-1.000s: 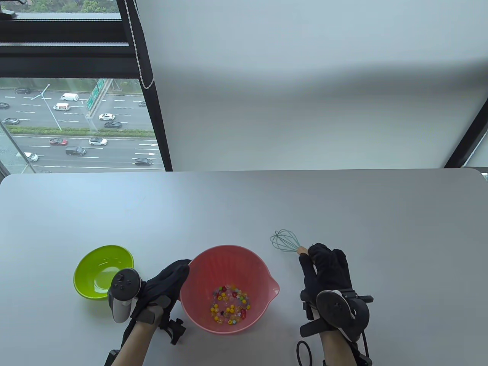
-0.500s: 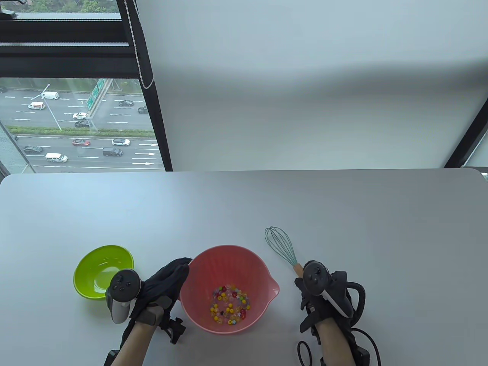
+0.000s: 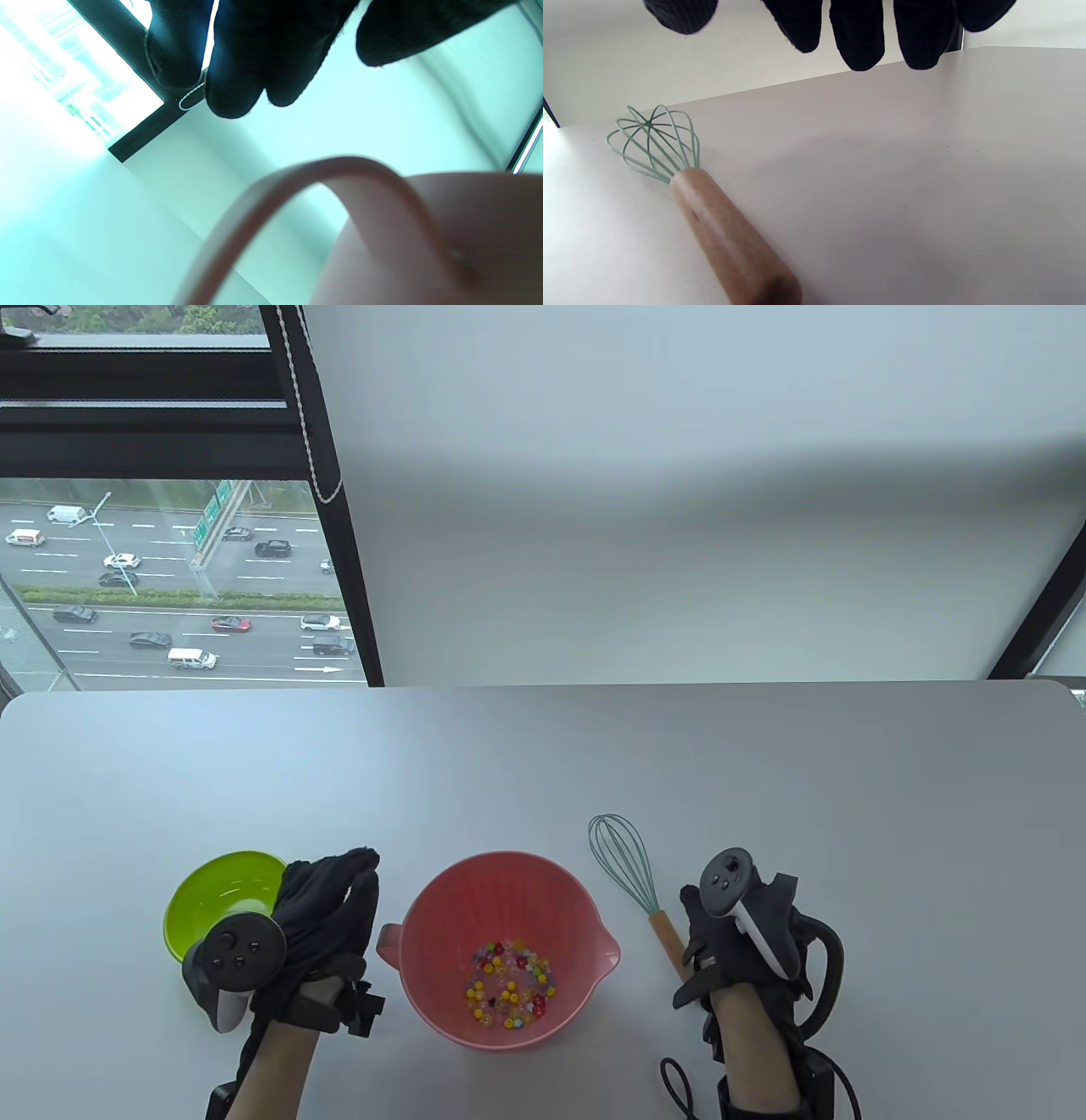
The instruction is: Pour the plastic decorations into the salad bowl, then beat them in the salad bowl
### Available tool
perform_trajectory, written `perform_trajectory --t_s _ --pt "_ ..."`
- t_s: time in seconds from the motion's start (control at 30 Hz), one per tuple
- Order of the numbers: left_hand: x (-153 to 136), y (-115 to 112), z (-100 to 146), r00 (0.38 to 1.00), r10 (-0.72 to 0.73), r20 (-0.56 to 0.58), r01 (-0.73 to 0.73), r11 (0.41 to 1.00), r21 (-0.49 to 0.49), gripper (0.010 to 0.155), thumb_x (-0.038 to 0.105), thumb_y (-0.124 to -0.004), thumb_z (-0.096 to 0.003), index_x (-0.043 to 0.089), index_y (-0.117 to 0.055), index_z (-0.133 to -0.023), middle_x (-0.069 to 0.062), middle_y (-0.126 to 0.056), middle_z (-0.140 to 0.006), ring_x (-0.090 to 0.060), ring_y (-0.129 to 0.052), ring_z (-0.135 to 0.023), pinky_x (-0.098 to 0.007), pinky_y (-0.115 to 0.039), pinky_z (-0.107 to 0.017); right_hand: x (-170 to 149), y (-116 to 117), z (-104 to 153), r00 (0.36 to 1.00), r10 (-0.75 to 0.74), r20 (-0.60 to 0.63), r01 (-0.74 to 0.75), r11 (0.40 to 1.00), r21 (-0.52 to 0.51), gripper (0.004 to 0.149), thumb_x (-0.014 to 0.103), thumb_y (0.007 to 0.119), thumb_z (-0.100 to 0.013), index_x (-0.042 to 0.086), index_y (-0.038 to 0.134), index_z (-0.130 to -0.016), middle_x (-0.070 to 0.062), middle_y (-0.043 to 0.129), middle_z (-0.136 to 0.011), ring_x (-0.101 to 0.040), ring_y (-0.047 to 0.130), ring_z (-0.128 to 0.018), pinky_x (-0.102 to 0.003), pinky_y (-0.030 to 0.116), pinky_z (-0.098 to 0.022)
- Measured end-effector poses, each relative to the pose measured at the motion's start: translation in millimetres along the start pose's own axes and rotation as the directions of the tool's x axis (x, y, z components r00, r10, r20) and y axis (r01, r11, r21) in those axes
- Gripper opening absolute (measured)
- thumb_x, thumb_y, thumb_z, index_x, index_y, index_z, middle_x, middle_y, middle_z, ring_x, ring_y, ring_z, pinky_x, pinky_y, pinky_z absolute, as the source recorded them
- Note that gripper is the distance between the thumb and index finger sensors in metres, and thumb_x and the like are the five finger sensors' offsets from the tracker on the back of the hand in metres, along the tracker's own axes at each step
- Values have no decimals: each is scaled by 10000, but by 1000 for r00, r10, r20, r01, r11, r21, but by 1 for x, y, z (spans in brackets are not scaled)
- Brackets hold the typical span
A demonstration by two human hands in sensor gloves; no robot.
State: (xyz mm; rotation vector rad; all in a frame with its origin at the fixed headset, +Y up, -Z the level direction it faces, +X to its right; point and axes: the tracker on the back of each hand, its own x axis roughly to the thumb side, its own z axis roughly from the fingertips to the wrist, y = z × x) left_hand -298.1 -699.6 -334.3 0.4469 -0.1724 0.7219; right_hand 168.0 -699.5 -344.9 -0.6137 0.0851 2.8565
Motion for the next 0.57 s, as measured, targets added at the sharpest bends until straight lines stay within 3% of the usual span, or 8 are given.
perform_trajectory --t_s 0.07,0.1,0.17,0.23,0.37,0.57 --pt "5 2 -1 986 -163 35 163 986 22 563 543 -689 -568 149 -840 -941 -105 -866 -917 -448 -778 -915 -603 -389 -778 0 5 2 999 -24 24 27 993 -117 754 717 516 -549 302 368 -1161 -102 449 -1197 -521 488 -1025 -677 406 -713" --pt "9 0 -1 953 -297 62 295 954 49 561 538 -683 -568 151 -837 -944 -105 -861 -923 -448 -773 -921 -603 -383 -780 2 12 5 998 -4 67 17 981 -193 771 734 477 -545 327 286 -1171 -90 327 -1227 -489 338 -1071 -658 304 -739" --pt "11 -3 -1 874 -476 98 470 879 82 574 553 -676 -568 162 -820 -962 -103 -832 -956 -442 -737 -956 -602 -367 -783 4 18 8 991 61 117 -27 961 -277 783 753 429 -534 343 214 -1166 -68 214 -1234 -458 222 -1082 -620 221 -749" --pt "9 -9 -2 810 -574 120 571 818 62 633 584 -677 -568 171 -712 -1047 -113 -694 -1063 -448 -592 -1040 -608 -292 -786 7 23 15 980 112 166 -46 933 -356 786 768 395 -532 368 138 -1159 -33 119 -1233 -404 132 -1092 -587 161 -757" --pt "-4 -17 0 801 -587 120 592 806 -9 737 623 -664 -568 200 -494 -1147 -114 -446 -1167 -439 -375 -1107 -604 -197 -784 12 28 20 966 121 229 -28 928 -371 794 769 391 -527 374 90 -1147 -12 42 -1219 -362 43 -1083 -560 99 -750" --pt "-9 -18 2 800 -588 123 596 802 -39 755 628 -671 -565 212 -456 -1158 -103 -399 -1180 -427 -335 -1119 -602 -174 -782 18 40 19 959 166 228 -84 940 -331 796 764 411 -531 371 92 -1146 -13 42 -1218 -368 41 -1078 -562 87 -743"
